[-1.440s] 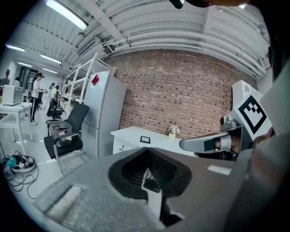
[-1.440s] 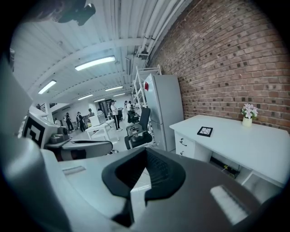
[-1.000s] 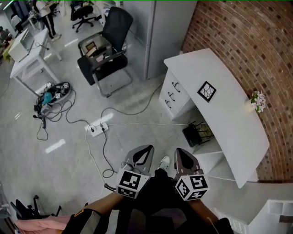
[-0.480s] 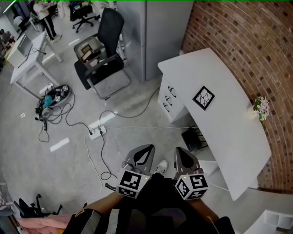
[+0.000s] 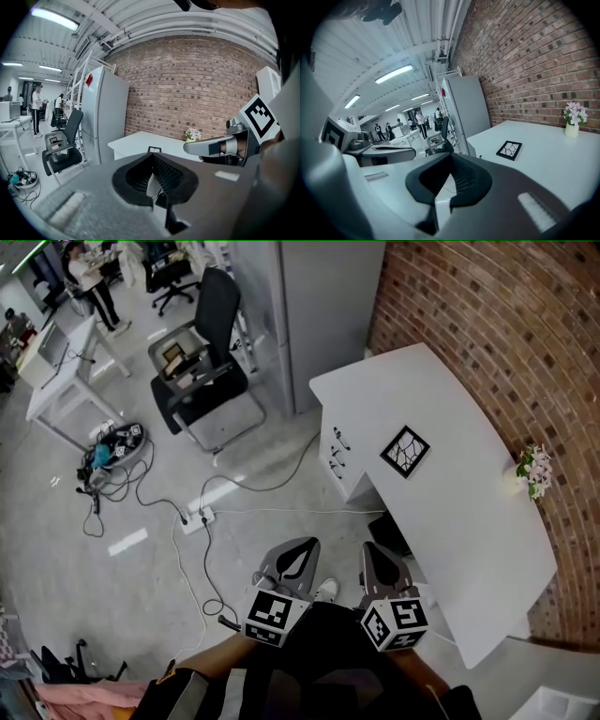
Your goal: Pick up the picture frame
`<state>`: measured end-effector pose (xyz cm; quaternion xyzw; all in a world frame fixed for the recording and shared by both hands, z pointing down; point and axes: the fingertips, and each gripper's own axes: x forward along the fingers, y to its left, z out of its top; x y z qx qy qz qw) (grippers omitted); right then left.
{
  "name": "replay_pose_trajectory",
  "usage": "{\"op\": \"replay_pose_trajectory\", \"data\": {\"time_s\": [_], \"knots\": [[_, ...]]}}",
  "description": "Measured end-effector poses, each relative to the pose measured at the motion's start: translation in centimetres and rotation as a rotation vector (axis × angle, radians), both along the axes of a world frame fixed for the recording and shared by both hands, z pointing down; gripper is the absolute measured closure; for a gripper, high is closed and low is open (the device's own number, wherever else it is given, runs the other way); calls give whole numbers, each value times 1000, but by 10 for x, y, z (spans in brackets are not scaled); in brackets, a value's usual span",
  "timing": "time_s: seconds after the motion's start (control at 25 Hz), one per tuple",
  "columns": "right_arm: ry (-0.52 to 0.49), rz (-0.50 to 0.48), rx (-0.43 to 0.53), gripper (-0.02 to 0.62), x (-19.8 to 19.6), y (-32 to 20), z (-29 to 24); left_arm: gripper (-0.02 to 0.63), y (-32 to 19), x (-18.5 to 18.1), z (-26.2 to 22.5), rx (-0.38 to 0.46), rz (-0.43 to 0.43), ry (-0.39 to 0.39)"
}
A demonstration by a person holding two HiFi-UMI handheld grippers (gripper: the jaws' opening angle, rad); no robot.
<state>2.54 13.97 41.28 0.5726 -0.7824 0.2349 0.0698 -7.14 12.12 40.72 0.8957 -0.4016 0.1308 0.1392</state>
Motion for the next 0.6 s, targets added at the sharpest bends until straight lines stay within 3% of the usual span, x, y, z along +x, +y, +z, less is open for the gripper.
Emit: {"op": "replay_pose_trajectory", "data": {"time_s": [0.6], "knots": [[-16,87,-7,594,37,-13,9,606,-20,37,7,-11,80,-18]]}}
